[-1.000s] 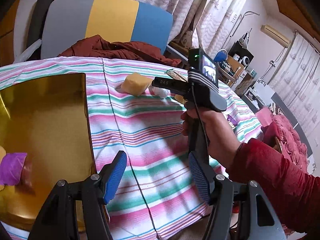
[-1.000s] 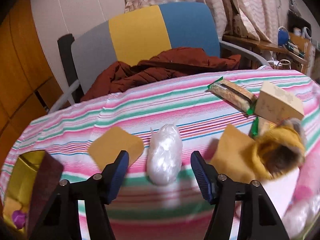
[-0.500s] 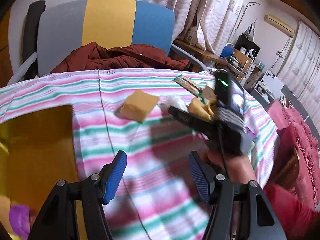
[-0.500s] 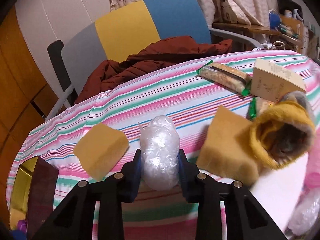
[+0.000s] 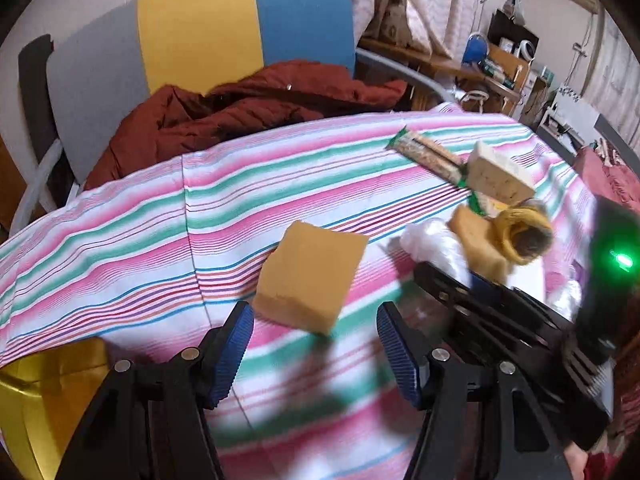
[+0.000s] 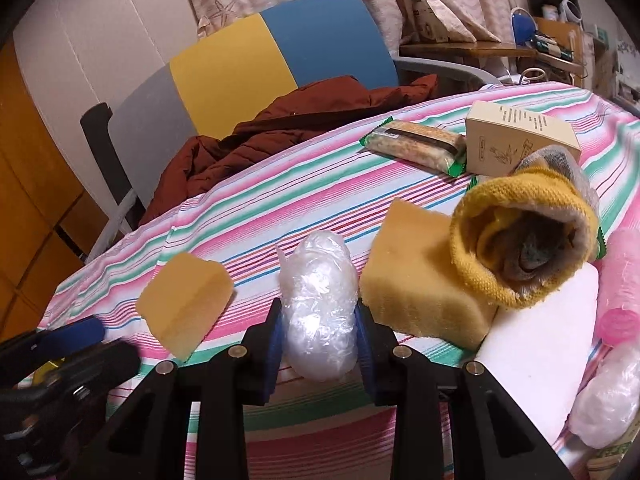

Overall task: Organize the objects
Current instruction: 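Grasp a second yellow sponge with the left tool while the right tool grasps a plastic-wrapped bundle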

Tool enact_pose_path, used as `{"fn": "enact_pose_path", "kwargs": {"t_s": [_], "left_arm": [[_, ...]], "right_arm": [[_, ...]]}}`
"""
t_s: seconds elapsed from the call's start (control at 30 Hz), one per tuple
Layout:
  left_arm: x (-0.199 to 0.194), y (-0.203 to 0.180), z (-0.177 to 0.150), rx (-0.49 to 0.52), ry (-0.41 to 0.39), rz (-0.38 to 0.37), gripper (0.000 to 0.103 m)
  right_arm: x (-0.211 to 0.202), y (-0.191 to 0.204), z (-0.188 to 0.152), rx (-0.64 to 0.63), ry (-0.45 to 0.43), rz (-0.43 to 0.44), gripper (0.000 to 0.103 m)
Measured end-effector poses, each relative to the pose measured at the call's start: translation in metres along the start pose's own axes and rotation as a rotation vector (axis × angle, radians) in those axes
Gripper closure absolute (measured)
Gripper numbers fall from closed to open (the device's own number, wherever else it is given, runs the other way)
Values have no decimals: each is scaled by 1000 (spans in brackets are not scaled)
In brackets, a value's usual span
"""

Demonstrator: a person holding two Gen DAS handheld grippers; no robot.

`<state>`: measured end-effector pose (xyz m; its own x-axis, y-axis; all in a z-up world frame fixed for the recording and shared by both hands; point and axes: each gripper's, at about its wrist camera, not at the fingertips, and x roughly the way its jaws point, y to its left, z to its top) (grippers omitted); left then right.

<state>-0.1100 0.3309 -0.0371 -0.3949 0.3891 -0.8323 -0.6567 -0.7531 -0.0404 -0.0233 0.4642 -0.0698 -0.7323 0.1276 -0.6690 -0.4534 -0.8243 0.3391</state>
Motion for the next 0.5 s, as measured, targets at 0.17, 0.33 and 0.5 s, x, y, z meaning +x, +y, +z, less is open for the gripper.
{"fn": "enact_pose_path", "kwargs": {"t_s": [0.17, 0.33, 0.5], "left_arm": [[21, 5, 4, -28, 43, -10, 38], [30, 4, 3, -7, 40, 18, 38], [33, 15, 3, -72, 26, -14, 44]], "right_arm": [[1, -1, 0, 7, -3, 6, 71], [1, -1, -1, 6, -6, 6, 71], [1, -1, -2, 8, -9, 9, 71]]}}
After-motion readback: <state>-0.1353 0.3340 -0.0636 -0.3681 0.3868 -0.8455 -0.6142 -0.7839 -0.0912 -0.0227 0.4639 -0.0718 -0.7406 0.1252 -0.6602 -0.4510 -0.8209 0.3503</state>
